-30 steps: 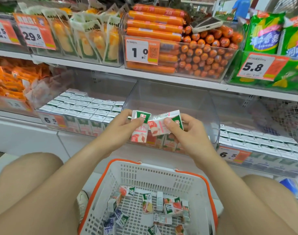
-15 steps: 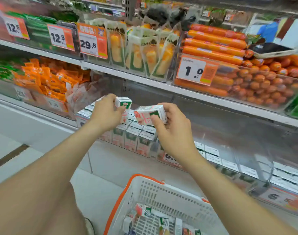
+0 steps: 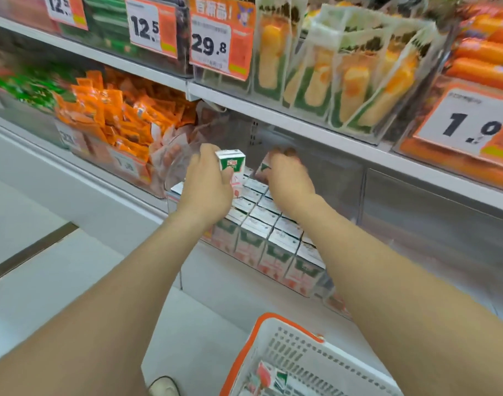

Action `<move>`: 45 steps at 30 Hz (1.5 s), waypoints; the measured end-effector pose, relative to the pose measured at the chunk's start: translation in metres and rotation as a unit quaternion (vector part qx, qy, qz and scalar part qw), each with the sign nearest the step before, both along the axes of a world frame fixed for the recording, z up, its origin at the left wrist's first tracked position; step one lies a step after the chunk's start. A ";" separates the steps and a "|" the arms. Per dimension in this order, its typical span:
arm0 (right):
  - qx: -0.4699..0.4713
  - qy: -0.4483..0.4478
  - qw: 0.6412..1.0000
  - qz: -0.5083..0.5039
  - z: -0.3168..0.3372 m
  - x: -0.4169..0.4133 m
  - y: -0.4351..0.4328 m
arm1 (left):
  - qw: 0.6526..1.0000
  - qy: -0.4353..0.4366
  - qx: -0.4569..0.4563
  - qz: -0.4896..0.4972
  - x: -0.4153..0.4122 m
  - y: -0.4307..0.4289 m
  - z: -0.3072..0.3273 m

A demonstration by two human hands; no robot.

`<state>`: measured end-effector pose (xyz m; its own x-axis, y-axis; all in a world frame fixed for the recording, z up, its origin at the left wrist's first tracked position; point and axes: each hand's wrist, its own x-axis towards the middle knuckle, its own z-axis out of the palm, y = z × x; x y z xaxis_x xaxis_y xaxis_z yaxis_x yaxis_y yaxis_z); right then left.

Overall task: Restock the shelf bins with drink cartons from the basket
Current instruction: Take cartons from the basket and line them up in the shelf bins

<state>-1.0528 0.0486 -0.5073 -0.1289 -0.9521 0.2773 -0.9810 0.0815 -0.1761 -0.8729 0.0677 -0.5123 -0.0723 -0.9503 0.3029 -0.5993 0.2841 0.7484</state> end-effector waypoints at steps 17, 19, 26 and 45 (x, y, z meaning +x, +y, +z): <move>0.012 -0.308 0.944 0.118 0.024 -0.010 0.030 | 0.998 0.037 -0.036 -0.032 -0.014 0.018 0.012; -0.007 -0.330 0.928 0.173 0.028 -0.009 0.051 | 0.997 0.032 -0.036 -0.061 -0.014 0.021 0.013; -0.097 -0.156 0.973 0.139 0.028 -0.027 0.078 | 0.985 -0.077 -0.003 -0.153 -0.013 0.030 0.013; 0.177 -0.069 0.981 -0.042 0.004 -0.028 0.020 | 0.887 -0.419 0.077 -0.178 -0.017 0.040 -0.013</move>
